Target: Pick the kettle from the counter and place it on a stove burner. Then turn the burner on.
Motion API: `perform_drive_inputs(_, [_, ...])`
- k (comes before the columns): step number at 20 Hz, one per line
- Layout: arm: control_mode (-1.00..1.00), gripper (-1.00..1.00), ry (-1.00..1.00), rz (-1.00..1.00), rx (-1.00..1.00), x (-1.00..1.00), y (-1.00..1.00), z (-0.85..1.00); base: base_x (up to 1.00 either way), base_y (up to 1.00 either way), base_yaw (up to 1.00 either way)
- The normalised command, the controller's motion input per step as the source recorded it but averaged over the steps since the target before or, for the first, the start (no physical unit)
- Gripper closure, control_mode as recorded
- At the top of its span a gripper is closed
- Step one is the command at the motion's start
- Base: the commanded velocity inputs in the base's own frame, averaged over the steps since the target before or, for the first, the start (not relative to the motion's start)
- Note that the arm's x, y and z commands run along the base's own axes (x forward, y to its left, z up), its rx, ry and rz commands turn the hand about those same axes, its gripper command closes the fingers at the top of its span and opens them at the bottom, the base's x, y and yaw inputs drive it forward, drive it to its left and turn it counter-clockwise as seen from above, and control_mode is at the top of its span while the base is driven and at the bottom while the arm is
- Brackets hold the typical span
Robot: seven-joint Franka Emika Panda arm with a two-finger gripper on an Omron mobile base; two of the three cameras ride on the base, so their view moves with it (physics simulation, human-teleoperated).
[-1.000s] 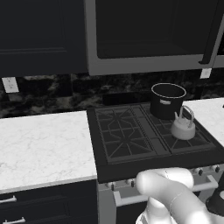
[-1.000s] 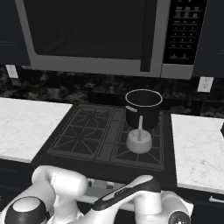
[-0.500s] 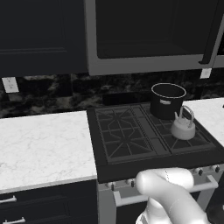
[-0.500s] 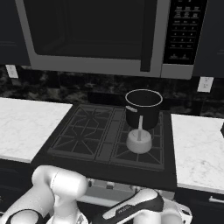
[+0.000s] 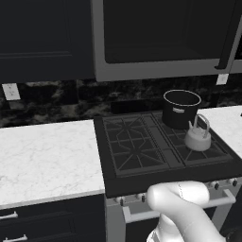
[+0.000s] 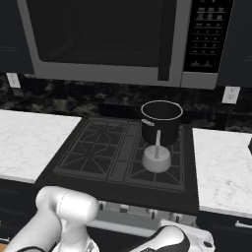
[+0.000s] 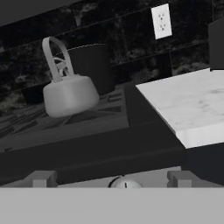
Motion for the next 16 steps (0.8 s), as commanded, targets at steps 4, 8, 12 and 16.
perform_drive_inputs(4, [-1.0, -1.0, -0.04, 0.02, -0.02, 0.0, 0.02, -0.11, 0.0, 0.0, 0.0])
perform_drive_inputs(8, [-1.0, -1.0, 0.0, 0.0, -0.01, 0.04, 0.12, -0.35, 0.0, 0.0, 0.0])
perform_drive_inputs(12, [-1.0, -1.0, 0.0, 0.0, -0.01, 0.0, 0.09, -0.27, 0.0, 0.0, 0.0])
perform_drive_inputs(16, [-1.0, -1.0, 0.0, 0.0, -0.01, 0.04, -0.02, -0.19, 0.0, 0.0, 0.0])
